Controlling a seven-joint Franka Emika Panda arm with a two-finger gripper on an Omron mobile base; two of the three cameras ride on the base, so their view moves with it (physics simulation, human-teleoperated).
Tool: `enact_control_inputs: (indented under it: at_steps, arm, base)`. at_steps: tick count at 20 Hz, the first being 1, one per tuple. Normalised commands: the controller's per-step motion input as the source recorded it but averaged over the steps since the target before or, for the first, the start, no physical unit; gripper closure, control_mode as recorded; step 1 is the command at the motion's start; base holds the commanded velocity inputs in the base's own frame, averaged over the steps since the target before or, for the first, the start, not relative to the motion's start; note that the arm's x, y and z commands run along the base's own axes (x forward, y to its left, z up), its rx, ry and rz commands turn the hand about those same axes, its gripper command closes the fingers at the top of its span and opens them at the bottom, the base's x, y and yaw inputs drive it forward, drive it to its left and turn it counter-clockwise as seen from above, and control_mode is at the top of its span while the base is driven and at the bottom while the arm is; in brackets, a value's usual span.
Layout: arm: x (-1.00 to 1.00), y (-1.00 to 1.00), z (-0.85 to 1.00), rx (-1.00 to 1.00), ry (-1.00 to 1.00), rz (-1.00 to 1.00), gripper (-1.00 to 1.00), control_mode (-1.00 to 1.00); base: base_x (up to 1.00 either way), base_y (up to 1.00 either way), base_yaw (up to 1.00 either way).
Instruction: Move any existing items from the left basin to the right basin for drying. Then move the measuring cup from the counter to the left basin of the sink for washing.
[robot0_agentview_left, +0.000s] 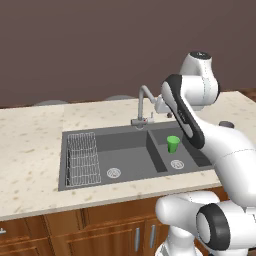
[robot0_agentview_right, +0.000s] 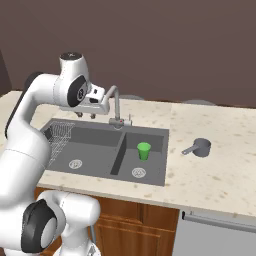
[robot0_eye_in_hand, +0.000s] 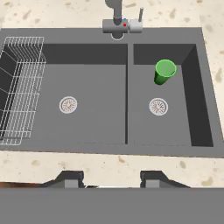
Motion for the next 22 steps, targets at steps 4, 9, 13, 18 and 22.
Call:
enact_control_inputs:
  at_steps: [4, 9, 13, 18, 22]
  arm:
    - [0.0, 0.0, -0.01, 0.0, 0.0, 0.0, -1.0, -1.0]
    - [0.03, -0.13, 0.0, -0.04, -0.01, -0.11, -1.0, -1.0]
    - [0.15, -0.45, 0.0, -0.13, -0.01, -0.17, -1.0, -1.0]
    - [0.25, -0.71, -0.03, -0.08, 0.0, -0.23, -1.0, -1.0]
    - [0.36, -0.8, -0.07, -0.01, 0.0, -0.22, -1.0, -1.0]
  base:
    - [0.0, 0.0, 0.0]
    - [0.0, 0.0, 0.0]
    - [0.0, 0.0, 0.0]
    - [0.0, 0.0, 0.0]
    - [0.0, 0.0, 0.0]
